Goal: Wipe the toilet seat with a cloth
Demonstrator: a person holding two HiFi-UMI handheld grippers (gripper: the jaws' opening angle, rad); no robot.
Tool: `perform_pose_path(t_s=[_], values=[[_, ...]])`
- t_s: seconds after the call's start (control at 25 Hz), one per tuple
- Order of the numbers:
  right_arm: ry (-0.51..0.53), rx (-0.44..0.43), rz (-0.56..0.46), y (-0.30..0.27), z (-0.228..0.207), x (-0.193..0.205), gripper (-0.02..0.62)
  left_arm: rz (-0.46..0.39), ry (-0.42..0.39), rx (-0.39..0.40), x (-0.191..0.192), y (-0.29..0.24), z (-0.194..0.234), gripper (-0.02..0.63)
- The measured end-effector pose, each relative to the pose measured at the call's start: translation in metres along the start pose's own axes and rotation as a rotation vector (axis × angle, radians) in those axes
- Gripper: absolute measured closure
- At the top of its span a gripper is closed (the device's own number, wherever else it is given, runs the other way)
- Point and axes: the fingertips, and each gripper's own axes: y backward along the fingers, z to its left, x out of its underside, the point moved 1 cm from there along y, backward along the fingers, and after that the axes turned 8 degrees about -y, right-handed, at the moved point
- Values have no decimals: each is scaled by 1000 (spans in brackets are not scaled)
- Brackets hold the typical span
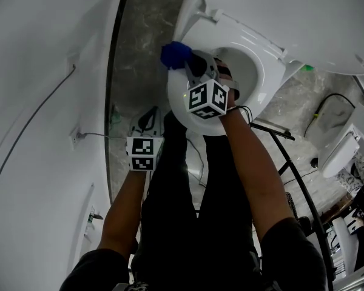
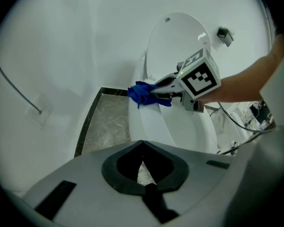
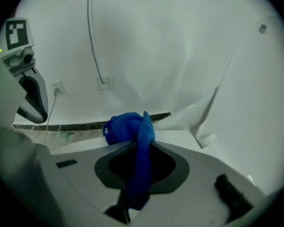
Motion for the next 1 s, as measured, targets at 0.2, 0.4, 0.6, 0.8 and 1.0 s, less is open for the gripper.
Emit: perform_pose_path(t_s=[0.2,0.4,0.6,0.8,1.0], values=[[-101,61,-7,0,-31,1,531,10,-14,14,2,-3,-6,597],[-242,133,28,6,-63,11,531,33,-32,26,5,-4,-15,597],[-330,206,36,18,-95,25,531,25,-52,31,-4,-6,-12,597],[-330,295,51,33,-121,44,531,28,-75,35,-10,-9,-11,597],[-337,362,64,51,-143,67,531,32,-89,45,-13,-14,-19,597]])
